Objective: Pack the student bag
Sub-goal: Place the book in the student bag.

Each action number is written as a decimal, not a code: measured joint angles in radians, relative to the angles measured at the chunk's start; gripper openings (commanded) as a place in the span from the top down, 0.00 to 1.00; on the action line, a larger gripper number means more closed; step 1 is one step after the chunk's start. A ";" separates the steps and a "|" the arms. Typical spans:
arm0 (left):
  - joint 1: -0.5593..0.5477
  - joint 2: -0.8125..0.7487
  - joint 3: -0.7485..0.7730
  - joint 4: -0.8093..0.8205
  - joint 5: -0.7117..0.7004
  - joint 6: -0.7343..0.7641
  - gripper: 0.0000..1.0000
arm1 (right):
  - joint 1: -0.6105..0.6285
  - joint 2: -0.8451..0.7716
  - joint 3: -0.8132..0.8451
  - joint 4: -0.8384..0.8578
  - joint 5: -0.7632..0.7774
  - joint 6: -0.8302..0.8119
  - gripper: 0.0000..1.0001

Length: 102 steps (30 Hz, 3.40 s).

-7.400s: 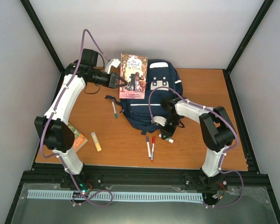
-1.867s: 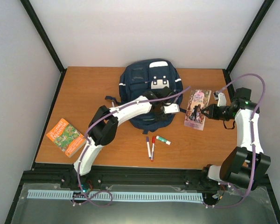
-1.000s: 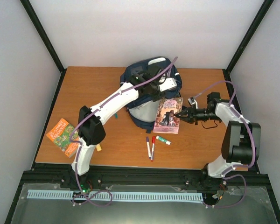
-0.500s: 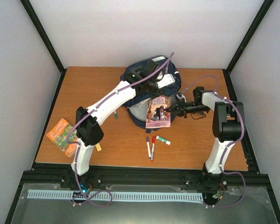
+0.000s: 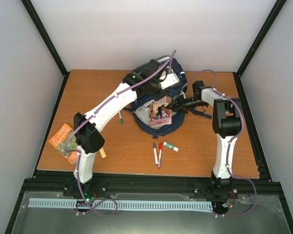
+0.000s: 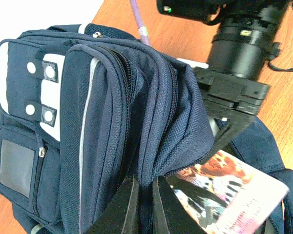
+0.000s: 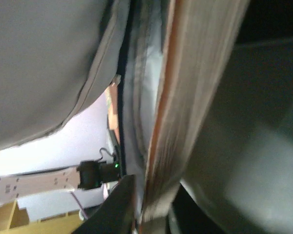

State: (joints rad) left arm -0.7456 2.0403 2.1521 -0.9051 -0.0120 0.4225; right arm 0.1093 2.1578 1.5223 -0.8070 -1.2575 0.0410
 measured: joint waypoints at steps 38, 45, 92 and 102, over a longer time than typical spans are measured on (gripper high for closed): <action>0.041 -0.105 -0.160 -0.041 0.139 -0.023 0.99 | 0.385 -0.555 -0.409 0.219 0.991 -0.647 0.37; 0.053 -0.105 -0.160 -0.055 0.153 -0.027 0.99 | 0.410 -0.510 -0.410 0.327 1.067 -0.719 0.34; 0.072 -0.084 -0.096 -0.196 0.338 0.002 0.99 | 0.522 -0.497 -0.544 0.470 1.086 -1.165 0.54; 0.079 -0.084 -0.094 -0.198 0.339 0.027 0.99 | 0.525 -0.416 -0.504 0.622 1.240 -1.220 0.61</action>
State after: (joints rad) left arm -0.6666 1.9568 2.0583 -1.1030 0.3271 0.4500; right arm 0.6342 1.7416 1.0180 -0.1852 -0.0174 -1.1790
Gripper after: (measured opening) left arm 0.040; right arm 0.397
